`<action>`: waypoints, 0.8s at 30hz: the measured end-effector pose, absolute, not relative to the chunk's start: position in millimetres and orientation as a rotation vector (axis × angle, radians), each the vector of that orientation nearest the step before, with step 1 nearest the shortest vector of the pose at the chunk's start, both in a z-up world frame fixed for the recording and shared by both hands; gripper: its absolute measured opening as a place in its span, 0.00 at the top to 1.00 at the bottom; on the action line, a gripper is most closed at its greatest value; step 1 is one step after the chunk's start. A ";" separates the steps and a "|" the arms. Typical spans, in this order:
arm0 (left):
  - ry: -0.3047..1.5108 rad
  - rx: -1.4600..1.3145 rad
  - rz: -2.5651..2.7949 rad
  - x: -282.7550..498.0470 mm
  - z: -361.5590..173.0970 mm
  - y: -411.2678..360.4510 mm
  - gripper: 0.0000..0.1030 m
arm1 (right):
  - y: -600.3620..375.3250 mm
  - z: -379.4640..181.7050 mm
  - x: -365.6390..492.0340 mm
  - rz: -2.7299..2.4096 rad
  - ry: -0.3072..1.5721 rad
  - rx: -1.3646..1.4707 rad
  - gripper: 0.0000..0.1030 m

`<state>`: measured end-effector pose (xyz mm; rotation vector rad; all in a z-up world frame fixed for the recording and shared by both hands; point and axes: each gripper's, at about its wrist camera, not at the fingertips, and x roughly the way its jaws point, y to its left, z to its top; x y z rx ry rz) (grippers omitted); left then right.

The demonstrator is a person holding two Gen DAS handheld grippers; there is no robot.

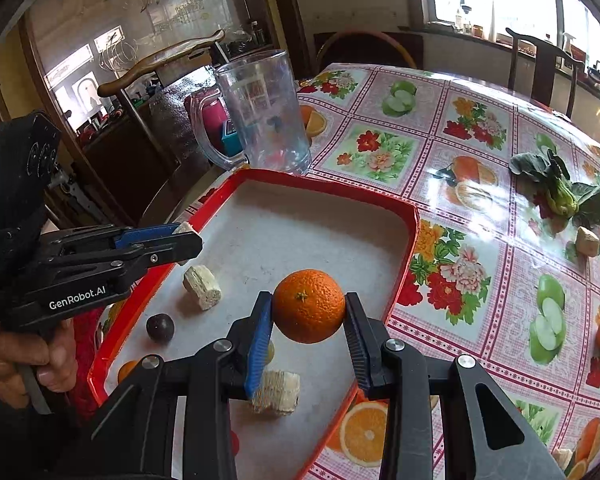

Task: Organize fruits
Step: 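Carry the white lump and orange over the tray with both tools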

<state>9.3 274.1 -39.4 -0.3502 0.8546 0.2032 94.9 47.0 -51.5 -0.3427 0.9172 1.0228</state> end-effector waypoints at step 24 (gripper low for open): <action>1.012 -0.334 0.241 44.2 -83.0 284.2 0.78 | 71.8 -91.4 100.1 1.025 0.984 -0.439 0.63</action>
